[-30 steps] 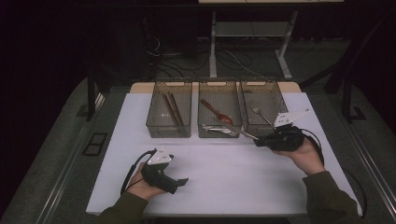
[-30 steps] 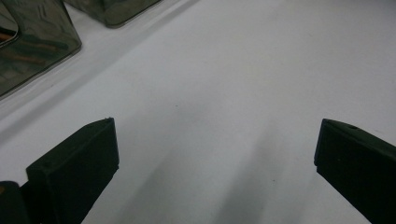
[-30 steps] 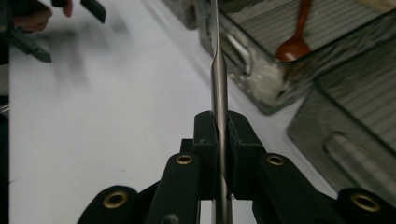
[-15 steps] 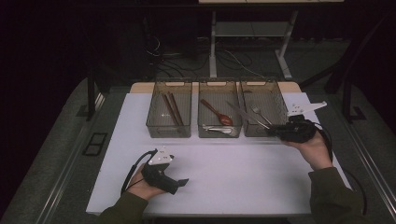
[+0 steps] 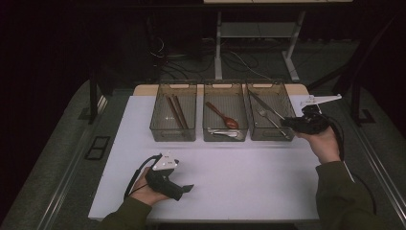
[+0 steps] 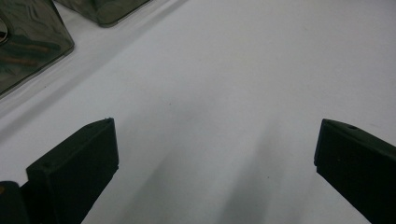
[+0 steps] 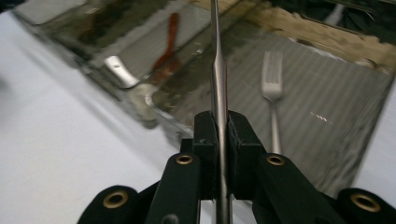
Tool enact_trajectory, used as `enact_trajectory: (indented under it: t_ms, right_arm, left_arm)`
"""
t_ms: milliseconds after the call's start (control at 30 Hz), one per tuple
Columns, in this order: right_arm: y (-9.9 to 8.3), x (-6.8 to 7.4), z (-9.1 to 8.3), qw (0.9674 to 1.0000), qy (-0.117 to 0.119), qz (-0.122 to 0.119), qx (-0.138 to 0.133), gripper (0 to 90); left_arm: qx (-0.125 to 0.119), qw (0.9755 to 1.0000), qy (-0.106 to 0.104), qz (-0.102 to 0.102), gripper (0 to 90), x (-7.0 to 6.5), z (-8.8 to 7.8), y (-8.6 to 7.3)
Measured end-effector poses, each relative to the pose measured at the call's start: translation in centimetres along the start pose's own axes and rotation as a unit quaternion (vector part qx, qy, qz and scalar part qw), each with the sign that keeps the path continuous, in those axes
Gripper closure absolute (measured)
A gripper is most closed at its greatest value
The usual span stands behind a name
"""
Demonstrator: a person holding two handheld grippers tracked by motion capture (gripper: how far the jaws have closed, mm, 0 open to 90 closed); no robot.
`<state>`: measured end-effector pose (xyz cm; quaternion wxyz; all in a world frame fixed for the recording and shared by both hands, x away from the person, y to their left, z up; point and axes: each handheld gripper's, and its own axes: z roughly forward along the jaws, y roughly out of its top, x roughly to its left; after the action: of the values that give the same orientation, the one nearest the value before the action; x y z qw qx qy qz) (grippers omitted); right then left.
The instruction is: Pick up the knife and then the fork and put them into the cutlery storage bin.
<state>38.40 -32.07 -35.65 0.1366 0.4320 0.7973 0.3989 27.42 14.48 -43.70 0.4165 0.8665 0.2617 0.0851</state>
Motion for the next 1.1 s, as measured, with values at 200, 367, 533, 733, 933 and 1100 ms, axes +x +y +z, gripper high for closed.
enact_trajectory:
  t_ms: [200, 367, 533, 733, 933, 1100]
  right_arm:
    - [0.6, -1.4, 1.4, 0.9989, -0.033, 0.025, 0.023, 83.6]
    - [1.1, -2.2, 2.7, 0.9972, -0.049, 0.034, 0.044, 83.6]
    - [1.5, -2.7, 3.6, 0.9959, -0.053, 0.041, 0.062, 83.6]
    - [1.8, -3.0, 4.7, 0.9944, -0.051, 0.041, 0.083, 83.6]
    - [1.9, -3.1, 5.6, 0.9932, -0.056, 0.039, 0.095, 83.6]
    - [2.4, -3.1, 6.2, 0.9922, -0.062, 0.033, 0.102, 83.6]
  left_arm:
    - [0.008, 1.0, -0.001, 0.005, 0.0, 0.0, 0.0, 0.0]
    - [0.012, 0.9999, -0.001, 0.006, 0.0, -0.1, 0.1, 0.0]
    - [0.011, 0.9999, -0.005, 0.006, 0.0, -0.1, 0.0, 0.1]
    - [0.012, 0.9999, -0.007, 0.006, 0.0, -0.2, 0.2, 0.1]
    - [0.015, 0.9998, -0.012, 0.009, 0.0, -0.3, 0.1, 0.2]
    - [0.013, 0.9998, -0.012, 0.007, 0.0, -0.3, 0.1, 0.2]
